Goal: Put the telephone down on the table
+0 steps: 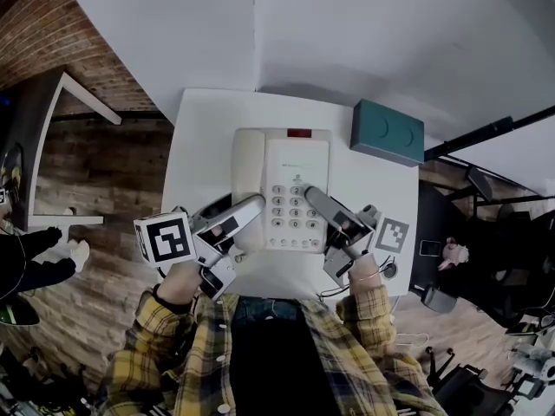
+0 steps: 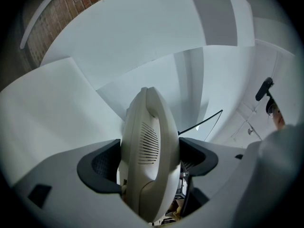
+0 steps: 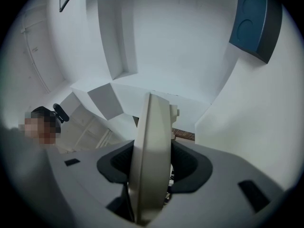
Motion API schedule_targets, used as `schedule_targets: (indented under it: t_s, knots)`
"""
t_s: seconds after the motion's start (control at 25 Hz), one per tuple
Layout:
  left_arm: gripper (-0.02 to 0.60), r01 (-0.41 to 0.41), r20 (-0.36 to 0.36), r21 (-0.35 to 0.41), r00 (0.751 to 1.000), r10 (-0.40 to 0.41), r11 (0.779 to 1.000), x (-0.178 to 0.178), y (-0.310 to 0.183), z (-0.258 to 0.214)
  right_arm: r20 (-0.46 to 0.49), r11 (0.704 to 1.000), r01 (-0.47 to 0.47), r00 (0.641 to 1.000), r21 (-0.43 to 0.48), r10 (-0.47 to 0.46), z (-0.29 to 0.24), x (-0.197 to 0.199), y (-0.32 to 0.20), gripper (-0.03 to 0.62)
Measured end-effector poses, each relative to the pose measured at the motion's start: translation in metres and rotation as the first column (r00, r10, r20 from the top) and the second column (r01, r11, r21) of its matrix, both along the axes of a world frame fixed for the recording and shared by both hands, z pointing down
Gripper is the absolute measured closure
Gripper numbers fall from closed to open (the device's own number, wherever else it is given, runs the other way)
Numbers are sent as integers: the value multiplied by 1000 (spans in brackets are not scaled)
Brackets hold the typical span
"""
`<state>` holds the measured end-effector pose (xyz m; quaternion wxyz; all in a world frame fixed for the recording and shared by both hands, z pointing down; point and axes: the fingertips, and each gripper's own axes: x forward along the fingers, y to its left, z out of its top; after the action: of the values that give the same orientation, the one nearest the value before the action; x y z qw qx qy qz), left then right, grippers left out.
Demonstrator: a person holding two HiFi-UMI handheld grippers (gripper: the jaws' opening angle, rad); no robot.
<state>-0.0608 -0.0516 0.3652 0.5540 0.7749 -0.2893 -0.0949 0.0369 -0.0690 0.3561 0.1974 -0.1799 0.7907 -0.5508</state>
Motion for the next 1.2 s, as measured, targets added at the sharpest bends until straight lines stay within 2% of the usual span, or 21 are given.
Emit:
schedule_targets:
  t_s: [0.84, 1.2]
  knots:
    - [215, -58, 0, -109, 998, 58, 992, 24, -64, 74, 9, 991, -43, 999, -130, 45, 81, 25, -60, 385]
    - [213, -79, -14, -154, 997, 77, 985, 35, -71, 105, 2, 983, -53, 999, -174, 54, 113, 35, -65, 385]
